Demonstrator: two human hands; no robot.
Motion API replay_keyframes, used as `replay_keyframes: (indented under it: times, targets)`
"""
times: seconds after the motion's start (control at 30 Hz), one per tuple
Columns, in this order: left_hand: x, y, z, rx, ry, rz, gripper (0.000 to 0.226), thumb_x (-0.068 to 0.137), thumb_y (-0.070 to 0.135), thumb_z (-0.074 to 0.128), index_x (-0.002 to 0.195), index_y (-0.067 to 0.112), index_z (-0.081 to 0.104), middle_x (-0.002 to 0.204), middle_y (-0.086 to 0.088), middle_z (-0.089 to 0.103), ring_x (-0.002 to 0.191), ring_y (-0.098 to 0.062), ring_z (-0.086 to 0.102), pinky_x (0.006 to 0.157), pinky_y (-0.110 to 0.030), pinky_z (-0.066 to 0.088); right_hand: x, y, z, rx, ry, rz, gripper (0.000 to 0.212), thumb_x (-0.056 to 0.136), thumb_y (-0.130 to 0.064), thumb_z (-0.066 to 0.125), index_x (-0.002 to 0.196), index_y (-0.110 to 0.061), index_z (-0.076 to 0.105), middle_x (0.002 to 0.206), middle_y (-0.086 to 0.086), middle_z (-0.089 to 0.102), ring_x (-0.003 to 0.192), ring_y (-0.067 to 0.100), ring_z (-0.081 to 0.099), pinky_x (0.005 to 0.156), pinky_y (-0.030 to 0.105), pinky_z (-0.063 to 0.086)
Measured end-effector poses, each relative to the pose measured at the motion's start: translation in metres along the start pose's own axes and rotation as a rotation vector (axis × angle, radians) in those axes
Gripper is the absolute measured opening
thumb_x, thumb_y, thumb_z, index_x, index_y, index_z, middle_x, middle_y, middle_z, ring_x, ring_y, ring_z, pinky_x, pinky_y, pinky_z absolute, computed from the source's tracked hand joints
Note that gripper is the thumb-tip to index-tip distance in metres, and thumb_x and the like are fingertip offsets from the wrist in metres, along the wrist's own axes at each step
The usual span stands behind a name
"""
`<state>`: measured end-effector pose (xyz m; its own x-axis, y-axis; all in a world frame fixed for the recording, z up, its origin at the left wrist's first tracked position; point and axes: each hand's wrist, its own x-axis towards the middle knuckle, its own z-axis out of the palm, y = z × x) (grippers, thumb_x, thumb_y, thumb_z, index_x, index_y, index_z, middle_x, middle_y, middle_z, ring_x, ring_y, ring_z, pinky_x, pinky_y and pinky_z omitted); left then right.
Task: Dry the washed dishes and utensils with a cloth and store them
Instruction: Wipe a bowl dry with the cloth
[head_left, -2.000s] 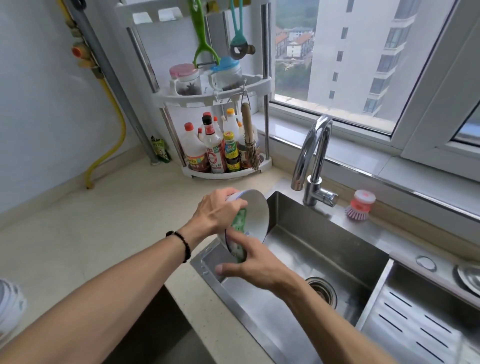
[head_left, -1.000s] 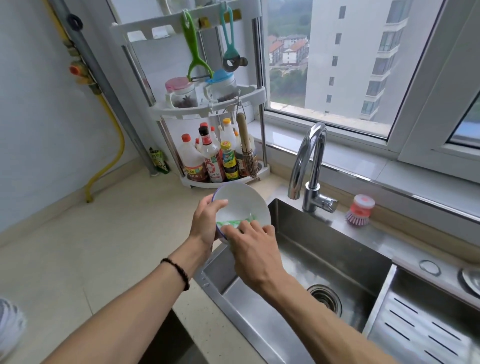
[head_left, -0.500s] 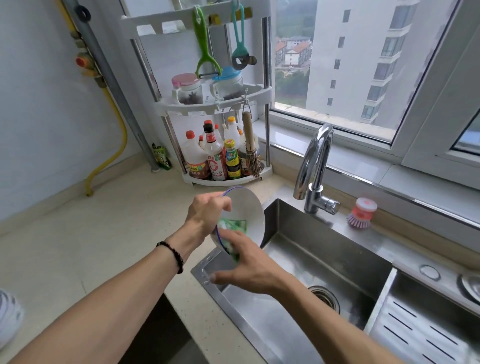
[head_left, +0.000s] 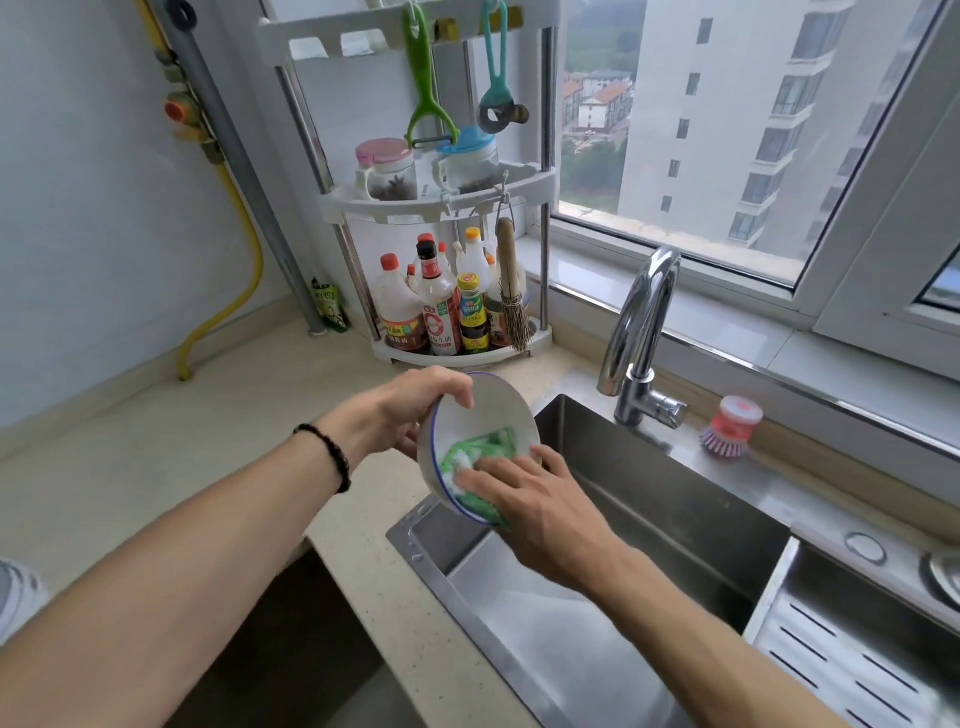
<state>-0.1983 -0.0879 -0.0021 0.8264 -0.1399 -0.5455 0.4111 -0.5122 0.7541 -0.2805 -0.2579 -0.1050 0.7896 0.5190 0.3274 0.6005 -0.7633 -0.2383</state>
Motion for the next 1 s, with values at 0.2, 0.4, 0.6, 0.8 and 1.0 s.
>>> replay_keyframes:
  times: [0.2, 0.4, 0.6, 0.8, 1.0]
  targets:
    - [0.001, -0.021, 0.017, -0.323, 0.042, 0.122, 0.054, 0.083, 0.052, 0.065, 0.121, 0.014, 0.065, 0.104, -0.014, 0.068, 0.087, -0.025, 0.065, 0.068, -0.03, 0.052, 0.017, -0.004, 0.002, -0.076, 0.185, 0.112, 0.052, 0.066, -0.011, 0.083, 0.11, -0.026, 0.06, 0.082, -0.001, 0.058, 0.074, 0.025, 0.056, 0.071, 0.035, 0.047]
    - [0.003, -0.023, 0.038, -0.433, 0.326, 0.308, 0.037, 0.068, 0.037, 0.067, 0.1, 0.02, 0.067, 0.1, -0.006, 0.072, 0.089, -0.025, 0.066, 0.073, -0.036, 0.05, 0.042, -0.038, -0.014, 0.223, 0.135, 0.324, 0.045, 0.084, -0.022, 0.07, 0.127, -0.025, 0.056, 0.1, 0.003, 0.061, 0.095, 0.028, 0.055, 0.079, 0.04, 0.039]
    - [0.003, -0.02, 0.017, -0.179, 0.467, 0.266, 0.03, 0.049, 0.042, 0.063, 0.073, 0.027, 0.073, 0.083, -0.001, 0.071, 0.093, -0.034, 0.066, 0.072, -0.041, 0.049, 0.025, 0.0, -0.019, -0.096, -0.191, 0.104, 0.075, 0.078, -0.055, 0.072, 0.143, -0.04, 0.037, 0.143, -0.01, 0.05, 0.132, 0.02, 0.042, 0.114, 0.054, 0.017]
    - [0.0, -0.015, 0.02, -0.058, 0.545, 0.289, 0.021, 0.054, 0.041, 0.06, 0.065, 0.027, 0.071, 0.076, 0.008, 0.069, 0.078, -0.015, 0.059, 0.066, -0.028, 0.042, 0.036, -0.041, -0.014, 0.396, -0.178, 0.354, 0.076, 0.073, -0.059, 0.065, 0.142, -0.037, 0.041, 0.124, -0.007, 0.049, 0.116, 0.018, 0.041, 0.112, 0.05, 0.022]
    - [-0.004, -0.016, 0.02, -0.021, 0.48, 0.28, 0.017, 0.052, 0.035, 0.058, 0.054, 0.019, 0.063, 0.065, 0.0, 0.059, 0.069, -0.019, 0.049, 0.066, -0.031, 0.039, 0.036, -0.036, -0.005, 0.027, -0.158, 0.389, 0.062, 0.079, -0.042, 0.065, 0.137, -0.03, 0.045, 0.129, 0.0, 0.051, 0.128, 0.026, 0.04, 0.118, 0.06, 0.0]
